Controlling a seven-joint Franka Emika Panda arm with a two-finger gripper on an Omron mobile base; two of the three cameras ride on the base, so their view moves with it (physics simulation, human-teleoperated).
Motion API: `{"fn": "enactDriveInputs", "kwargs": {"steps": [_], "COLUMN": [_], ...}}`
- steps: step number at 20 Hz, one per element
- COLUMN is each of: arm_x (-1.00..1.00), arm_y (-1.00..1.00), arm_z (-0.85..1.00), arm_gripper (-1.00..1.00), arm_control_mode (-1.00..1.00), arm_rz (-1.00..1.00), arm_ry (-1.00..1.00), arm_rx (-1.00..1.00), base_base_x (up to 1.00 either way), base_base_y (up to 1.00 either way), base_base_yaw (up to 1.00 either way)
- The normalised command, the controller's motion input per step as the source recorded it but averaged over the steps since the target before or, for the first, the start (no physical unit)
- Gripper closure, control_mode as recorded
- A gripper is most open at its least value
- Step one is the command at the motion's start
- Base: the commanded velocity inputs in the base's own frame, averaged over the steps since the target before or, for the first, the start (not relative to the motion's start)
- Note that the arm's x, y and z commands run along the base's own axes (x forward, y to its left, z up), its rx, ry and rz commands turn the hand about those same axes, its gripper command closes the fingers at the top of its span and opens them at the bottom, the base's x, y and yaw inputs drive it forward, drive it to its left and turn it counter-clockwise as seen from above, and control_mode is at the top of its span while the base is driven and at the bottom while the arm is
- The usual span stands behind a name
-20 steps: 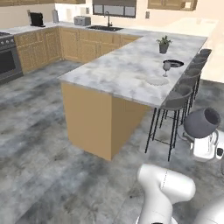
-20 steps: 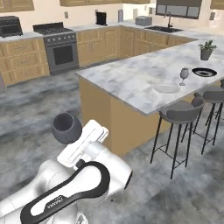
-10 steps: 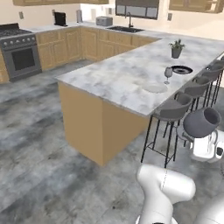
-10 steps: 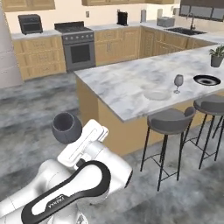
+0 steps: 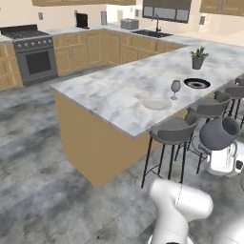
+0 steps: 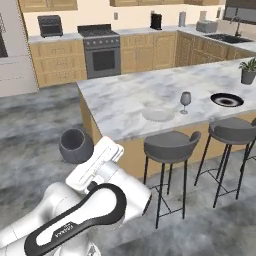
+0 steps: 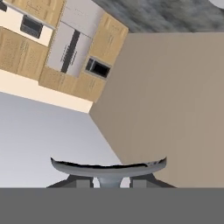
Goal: Retrieve the wine glasses from the counter and place one next to each plate.
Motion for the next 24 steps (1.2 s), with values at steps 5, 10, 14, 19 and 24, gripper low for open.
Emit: {"fn": "enactDriveInputs", "kwargs": {"steps": [5, 10, 14, 19, 24], "arm_x": [0.00, 0.00, 0.00, 0.00, 0.00], "arm_y": [0.00, 0.00, 0.00, 0.00, 0.00], "arm_z": [0.00, 0.00, 0.00, 0.00, 0.00], "arm_gripper": [1.00, 1.00, 1.00, 1.00, 1.00], "arm_control_mode": [1.00, 1.00, 1.00, 1.00, 1.00], "arm_rz": [0.00, 0.00, 0.00, 0.00, 0.00], "arm_ry": [0.00, 0.00, 0.00, 0.00, 0.00], "arm_rx": [0.00, 0.00, 0.00, 0.00, 0.00], "base_base_x": [0.03, 0.00, 0.00, 0.00, 0.00], "base_base_y": [-1.00, -1.00, -1.00, -1.00, -1.00], "base_base_yaw": [0.29, 0.28, 0.28, 0.28, 0.27]}}
